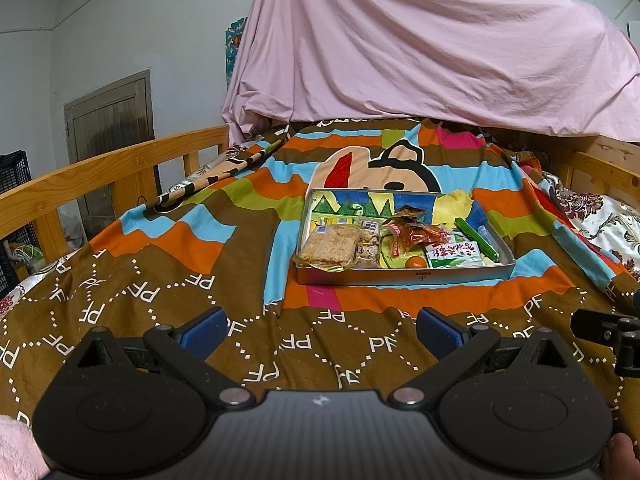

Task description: Organize snacks

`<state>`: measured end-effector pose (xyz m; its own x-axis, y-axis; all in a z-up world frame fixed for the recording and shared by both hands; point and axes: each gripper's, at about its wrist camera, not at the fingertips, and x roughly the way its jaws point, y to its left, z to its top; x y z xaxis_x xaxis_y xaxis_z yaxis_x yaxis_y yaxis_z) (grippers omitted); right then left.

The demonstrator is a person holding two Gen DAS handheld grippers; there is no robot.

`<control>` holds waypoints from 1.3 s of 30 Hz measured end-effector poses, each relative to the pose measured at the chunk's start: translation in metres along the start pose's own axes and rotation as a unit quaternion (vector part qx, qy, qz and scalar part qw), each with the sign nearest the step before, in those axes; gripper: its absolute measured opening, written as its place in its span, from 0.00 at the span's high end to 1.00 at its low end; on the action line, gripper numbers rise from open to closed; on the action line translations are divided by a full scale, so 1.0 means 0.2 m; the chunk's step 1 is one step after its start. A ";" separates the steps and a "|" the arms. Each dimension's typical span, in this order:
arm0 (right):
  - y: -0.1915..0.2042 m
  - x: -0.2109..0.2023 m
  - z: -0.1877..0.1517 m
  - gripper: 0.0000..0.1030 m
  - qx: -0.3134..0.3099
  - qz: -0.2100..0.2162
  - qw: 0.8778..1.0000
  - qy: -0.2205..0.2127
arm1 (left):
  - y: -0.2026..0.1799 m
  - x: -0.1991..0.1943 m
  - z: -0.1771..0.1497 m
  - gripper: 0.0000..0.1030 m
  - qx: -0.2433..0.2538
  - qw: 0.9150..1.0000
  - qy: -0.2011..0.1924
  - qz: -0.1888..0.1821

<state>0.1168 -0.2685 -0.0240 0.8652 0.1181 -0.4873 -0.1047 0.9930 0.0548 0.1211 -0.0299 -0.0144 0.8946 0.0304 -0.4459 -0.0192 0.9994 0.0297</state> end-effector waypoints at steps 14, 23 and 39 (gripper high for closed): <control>0.00 0.00 0.00 0.01 0.000 0.000 1.000 -0.001 | 0.02 -0.01 -0.02 0.00 0.001 1.000 -0.003 0.005; 0.00 0.00 0.00 0.01 0.000 0.000 1.000 -0.002 | 0.02 -0.01 -0.01 0.00 -0.010 1.000 0.001 0.013; 0.00 0.00 0.00 0.01 0.000 0.001 1.000 -0.002 | 0.01 -0.01 -0.01 0.00 -0.009 1.000 0.004 0.014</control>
<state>0.1167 -0.2691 -0.0232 0.8674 0.1192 -0.4832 -0.1058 0.9929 0.0550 0.1185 -0.0271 -0.0160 0.8902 0.0579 -0.4518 -0.0521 0.9983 0.0253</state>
